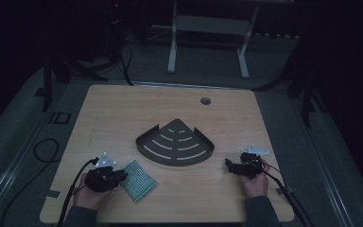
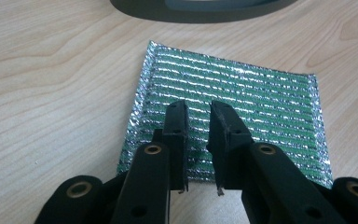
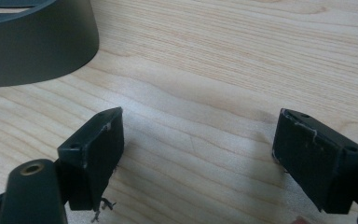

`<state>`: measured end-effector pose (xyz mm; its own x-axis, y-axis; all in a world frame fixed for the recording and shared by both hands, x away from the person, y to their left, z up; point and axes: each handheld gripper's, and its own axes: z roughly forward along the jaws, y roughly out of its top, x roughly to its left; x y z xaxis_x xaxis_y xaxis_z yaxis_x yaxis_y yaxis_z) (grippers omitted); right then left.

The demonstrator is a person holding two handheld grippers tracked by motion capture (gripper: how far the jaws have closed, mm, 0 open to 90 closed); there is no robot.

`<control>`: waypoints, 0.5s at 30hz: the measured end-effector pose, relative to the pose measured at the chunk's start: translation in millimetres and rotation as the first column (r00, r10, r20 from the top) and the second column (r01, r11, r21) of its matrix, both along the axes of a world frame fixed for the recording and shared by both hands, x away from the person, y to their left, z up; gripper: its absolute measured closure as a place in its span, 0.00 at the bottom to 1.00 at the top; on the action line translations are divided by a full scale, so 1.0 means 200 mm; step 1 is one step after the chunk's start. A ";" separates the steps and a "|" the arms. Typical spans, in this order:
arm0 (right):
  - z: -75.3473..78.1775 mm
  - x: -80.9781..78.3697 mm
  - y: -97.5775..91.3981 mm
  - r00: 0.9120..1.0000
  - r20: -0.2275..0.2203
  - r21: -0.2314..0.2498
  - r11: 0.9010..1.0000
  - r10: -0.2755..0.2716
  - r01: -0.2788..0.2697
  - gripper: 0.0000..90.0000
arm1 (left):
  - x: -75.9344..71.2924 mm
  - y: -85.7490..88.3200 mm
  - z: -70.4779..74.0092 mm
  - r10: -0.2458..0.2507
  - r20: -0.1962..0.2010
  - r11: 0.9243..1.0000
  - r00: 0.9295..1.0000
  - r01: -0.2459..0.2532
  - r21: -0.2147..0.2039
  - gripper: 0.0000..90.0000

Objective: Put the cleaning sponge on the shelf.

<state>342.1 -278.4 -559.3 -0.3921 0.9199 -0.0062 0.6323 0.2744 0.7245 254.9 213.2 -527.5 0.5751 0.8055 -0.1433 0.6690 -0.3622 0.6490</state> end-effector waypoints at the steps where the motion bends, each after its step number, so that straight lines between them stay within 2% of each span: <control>1: 0.00 0.00 0.00 1.000 0.000 0.000 1.000 0.000 0.000 0.18 | 0.00 0.00 0.00 -0.004 -0.005 1.000 1.000 0.004 0.007 0.88; 6: 0.00 0.00 0.00 1.000 0.000 0.000 1.000 0.000 0.000 0.18 | 0.00 -0.01 -0.02 -0.005 -0.018 1.000 1.000 0.006 0.015 0.89; 15: 0.00 0.00 0.00 1.000 0.000 0.000 1.000 0.000 0.000 0.18 | 0.00 -0.01 -0.02 0.007 -0.018 0.999 1.000 -0.006 0.043 0.99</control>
<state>342.1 -278.4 -559.3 -0.3923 0.9198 -0.0059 0.6325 0.2744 0.7244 255.5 211.7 -530.7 0.5675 0.8147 -0.1191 0.6832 -0.3851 0.6205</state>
